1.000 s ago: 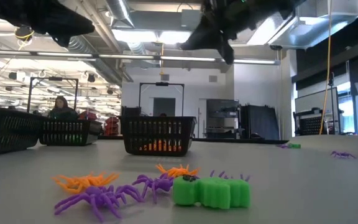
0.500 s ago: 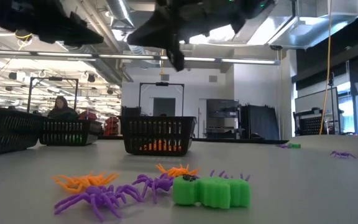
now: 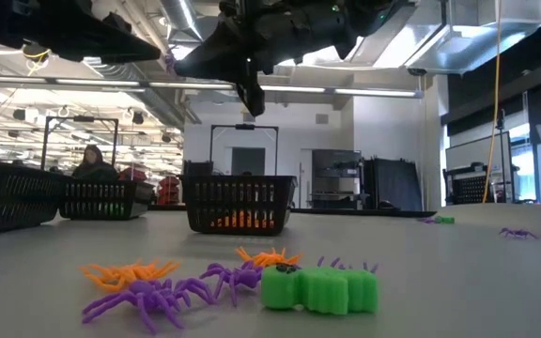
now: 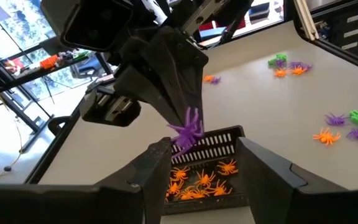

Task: Sort Halloween decoration
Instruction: Put the purple spider toy into the bottom left black basket

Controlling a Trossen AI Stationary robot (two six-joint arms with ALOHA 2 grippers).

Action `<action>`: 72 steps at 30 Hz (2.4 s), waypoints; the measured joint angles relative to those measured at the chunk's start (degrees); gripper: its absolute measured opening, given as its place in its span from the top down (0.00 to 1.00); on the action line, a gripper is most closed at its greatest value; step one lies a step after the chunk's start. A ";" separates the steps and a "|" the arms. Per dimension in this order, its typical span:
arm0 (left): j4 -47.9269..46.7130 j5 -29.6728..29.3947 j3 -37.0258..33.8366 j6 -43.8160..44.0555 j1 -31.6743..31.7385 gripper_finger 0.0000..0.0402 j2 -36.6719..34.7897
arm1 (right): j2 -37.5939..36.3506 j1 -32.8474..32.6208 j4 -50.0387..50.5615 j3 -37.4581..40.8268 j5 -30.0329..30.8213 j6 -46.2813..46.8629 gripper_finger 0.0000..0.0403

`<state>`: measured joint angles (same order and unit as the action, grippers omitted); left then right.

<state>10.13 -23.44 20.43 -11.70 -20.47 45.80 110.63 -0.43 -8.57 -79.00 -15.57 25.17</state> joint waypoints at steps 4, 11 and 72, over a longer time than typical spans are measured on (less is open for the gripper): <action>0.40 0.12 0.00 0.00 0.04 0.57 0.00 | 0.19 0.00 -2.72 0.00 0.04 0.00 1.00; 1.67 0.55 0.00 0.00 0.04 0.57 0.00 | 2.24 0.01 -4.76 0.04 -0.49 1.07 1.00; 0.19 4.10 0.00 -5.35 0.07 0.99 -0.02 | 2.91 -0.68 -11.39 0.02 -3.38 -0.33 0.88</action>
<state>10.32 -19.35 20.43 -17.06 -20.40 45.78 113.54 -1.10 -19.97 -78.98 -18.95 24.84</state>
